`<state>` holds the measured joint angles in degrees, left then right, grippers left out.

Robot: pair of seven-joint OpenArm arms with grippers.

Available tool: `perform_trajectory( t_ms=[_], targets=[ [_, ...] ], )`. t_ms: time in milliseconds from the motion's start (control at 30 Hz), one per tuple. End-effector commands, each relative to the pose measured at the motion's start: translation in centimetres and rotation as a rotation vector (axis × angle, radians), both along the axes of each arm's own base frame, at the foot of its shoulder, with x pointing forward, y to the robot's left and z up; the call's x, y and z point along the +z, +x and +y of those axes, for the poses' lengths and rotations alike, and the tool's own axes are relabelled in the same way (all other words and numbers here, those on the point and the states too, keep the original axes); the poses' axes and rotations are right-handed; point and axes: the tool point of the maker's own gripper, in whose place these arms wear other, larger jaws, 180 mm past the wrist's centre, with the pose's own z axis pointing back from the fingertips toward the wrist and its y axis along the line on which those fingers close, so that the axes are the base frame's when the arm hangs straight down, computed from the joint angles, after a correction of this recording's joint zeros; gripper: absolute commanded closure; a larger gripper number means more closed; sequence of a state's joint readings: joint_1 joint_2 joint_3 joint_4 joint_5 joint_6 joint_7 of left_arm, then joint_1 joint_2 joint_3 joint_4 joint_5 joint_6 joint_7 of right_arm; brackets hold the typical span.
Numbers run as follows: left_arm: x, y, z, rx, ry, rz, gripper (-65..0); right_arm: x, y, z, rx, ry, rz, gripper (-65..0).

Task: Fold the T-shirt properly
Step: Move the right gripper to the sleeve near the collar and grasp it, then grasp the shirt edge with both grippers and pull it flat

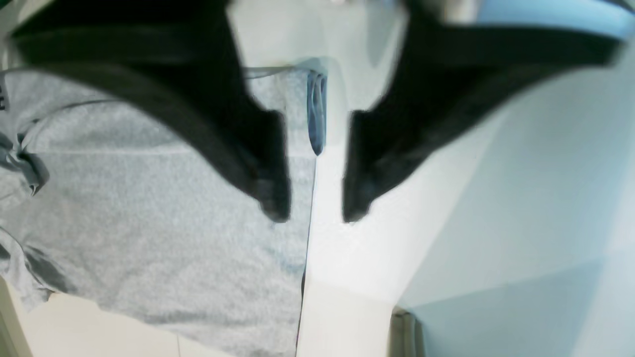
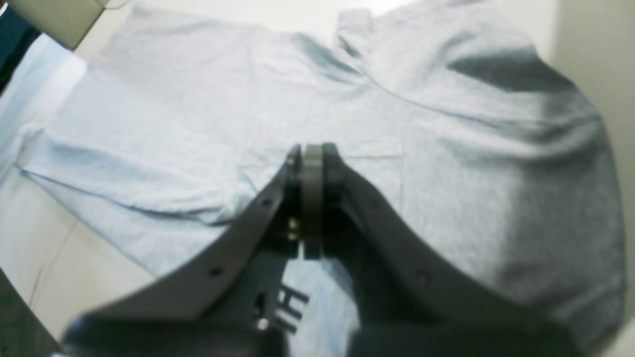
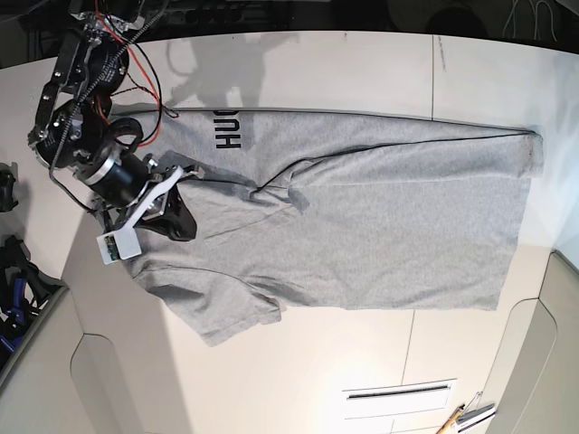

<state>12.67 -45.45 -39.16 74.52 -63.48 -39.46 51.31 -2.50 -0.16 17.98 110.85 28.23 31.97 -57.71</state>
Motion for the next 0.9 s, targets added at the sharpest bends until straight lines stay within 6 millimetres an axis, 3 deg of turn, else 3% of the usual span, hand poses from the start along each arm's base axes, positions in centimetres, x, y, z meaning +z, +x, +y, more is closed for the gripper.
perform_trajectory(
  t_ms=[0,100,300,467,667,867],
  targets=[
    [1.7,0.8,0.0,-0.032,0.027,-0.025,-9.6,1.3,-0.2,-0.1,-0.002,0.006,-0.047,0.0],
    [-0.4,0.5,-1.6,-0.086,0.015,0.056,-0.7,1.1,-1.9,-1.0,-0.026,-0.037,-0.036,0.0],
    [-4.7,1.5,-6.4,-0.233,0.024,0.175,0.0,-2.2,-4.7,-4.5,-0.159,-0.163,0.080,0.0],
    [-6.5,2.6,-9.5,-0.280,-0.004,0.180,0.0,-3.0,-5.4,-8.4,-0.316,-0.253,0.086,0.0],
    [-8.3,2.1,-10.3,-0.283,0.015,0.219,0.0,-2.8,-5.1,-10.2,-0.339,-0.300,0.069,0.0],
    [-10.8,0.5,-10.0,-0.288,0.101,0.311,0.0,-6.9,-5.7,-11.2,-0.339,-0.281,0.167,0.0]
  ],
)
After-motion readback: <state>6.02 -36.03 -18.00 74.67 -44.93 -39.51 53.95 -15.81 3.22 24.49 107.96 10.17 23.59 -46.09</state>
